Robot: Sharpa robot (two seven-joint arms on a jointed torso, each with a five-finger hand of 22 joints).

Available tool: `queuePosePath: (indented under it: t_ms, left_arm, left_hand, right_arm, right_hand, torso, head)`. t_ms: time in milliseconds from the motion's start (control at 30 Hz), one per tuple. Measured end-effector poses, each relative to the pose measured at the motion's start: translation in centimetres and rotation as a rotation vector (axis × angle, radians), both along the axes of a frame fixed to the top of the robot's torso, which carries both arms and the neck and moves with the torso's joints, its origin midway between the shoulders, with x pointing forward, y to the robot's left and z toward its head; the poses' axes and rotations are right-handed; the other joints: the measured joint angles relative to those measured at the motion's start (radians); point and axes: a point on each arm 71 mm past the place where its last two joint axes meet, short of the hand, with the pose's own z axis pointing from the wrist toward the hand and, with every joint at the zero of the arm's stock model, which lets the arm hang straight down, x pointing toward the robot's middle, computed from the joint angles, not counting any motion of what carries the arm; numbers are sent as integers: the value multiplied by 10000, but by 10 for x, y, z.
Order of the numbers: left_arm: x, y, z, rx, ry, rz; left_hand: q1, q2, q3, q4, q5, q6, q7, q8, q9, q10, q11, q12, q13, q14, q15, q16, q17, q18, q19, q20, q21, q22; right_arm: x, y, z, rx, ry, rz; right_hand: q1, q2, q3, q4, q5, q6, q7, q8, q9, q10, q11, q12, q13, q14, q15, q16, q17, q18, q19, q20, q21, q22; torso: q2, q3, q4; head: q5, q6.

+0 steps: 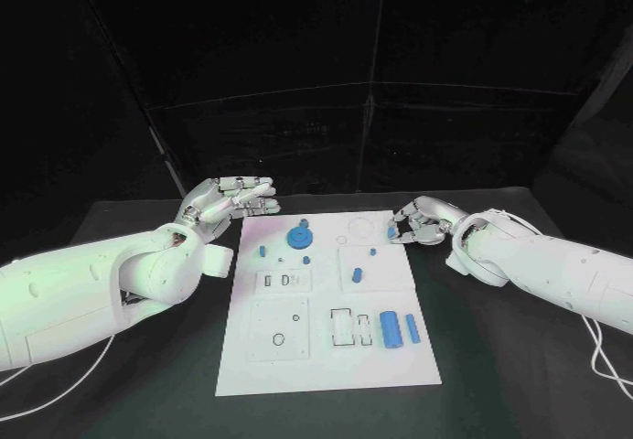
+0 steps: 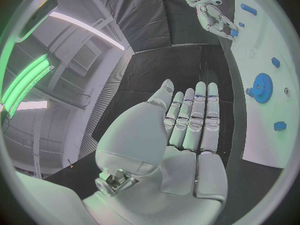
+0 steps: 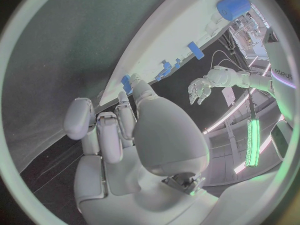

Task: Assemble the parts on the task board

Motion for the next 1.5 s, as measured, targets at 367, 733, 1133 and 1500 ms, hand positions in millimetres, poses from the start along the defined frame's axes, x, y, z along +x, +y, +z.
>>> queuePosePath:
  t_ms: [367,733,1133,1500]
  left_arm:
    - [0,1,0,0,4,-1]
    - [0,1,0,-6,13,-17]
    - [-1,4,0,11,31,32]
    - [-3,6,2,1,34,20]
  left_hand:
    - [0,0,0,0,0,0,0,-52,-6,0,0,-38,1,0,0,0,0,-1,0,0,0,-8]
    - [0,0,0,0,0,0,0,-52,-5,0,0,-38,2,0,0,-38,0,-2,-1,0,0,-7]
    - [0,0,0,1,0,0,0,-52,-3,0,0,-38,2,0,0,-38,0,-3,-1,1,0,-6]
    - [0,0,0,1,0,-1,0,-52,-12,-1,0,-73,4,2,2,-38,-10,-4,-1,1,0,-16]
  right_arm:
    - [1,3,-2,-14,55,13]
    - [1,5,-2,3,54,42]
    - [-2,-1,1,58,-244,-190]
    - [-11,30,31,430,-574,-29]
  right_hand:
    - [-55,134,195,-53,1,287,-90,52,2,75,1,165,-4,8,-8,0,-1,0,75,-74,0,100]
    - [-57,243,550,-139,-86,901,-294,268,28,76,-3,309,-29,4,-222,0,-2,0,145,-145,45,179]
    - [-119,331,889,-233,-396,971,-247,409,32,144,-71,379,-29,0,-327,1,-2,0,182,-253,45,209]
    - [-198,410,1004,-204,-548,970,-247,409,32,107,-109,343,-24,0,-326,1,-2,0,108,-327,45,80]
  torso:
    - [0,0,-8]
    - [0,6,-2]
    - [-8,7,19]
    - [-75,-61,76]
  head:
    - [-44,-35]
    - [-83,-94]
    - [-101,-82]
    - [-58,-4]
